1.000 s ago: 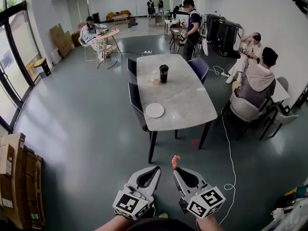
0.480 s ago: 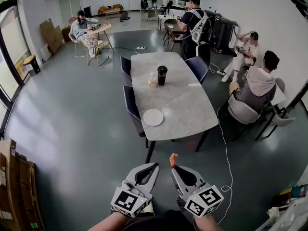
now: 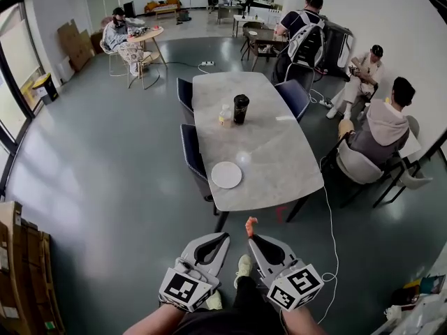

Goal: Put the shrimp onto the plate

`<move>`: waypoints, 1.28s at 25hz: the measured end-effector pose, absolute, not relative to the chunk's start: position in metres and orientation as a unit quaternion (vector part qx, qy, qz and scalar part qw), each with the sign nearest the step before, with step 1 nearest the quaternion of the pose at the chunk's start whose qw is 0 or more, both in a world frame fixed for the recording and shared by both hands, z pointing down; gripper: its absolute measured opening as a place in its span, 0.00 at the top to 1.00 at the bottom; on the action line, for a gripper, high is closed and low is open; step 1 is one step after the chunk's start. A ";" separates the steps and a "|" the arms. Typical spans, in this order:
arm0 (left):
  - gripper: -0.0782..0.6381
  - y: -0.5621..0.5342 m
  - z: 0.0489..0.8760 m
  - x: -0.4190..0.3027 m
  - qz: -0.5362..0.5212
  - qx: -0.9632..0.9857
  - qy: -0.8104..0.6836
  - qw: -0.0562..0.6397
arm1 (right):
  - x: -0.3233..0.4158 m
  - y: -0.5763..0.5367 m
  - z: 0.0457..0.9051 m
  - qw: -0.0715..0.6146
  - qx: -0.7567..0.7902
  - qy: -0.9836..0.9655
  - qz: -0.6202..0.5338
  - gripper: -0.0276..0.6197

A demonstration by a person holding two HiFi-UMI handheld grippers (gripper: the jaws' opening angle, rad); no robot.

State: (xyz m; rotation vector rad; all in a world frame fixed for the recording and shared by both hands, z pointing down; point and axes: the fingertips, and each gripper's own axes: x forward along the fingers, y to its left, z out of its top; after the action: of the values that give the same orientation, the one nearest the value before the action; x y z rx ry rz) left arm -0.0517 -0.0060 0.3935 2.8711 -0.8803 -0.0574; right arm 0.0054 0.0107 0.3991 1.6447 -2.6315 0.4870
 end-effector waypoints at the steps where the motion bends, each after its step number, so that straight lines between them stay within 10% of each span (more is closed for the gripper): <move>1: 0.88 -0.013 0.393 -0.049 -0.019 0.952 -0.296 0.070 | 0.009 0.002 0.399 0.000 0.520 -0.840 0.153 0.91; 32: 0.88 -0.226 0.464 0.035 0.019 0.888 -0.449 0.102 | 0.080 -0.232 0.488 0.097 0.377 -0.903 0.179 0.91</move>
State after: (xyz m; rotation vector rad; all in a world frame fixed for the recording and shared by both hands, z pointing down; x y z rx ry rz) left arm 0.0349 -0.2261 0.4636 2.6203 -1.3242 0.0557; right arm 0.0795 -0.2325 0.4879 1.1170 -2.6750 0.5300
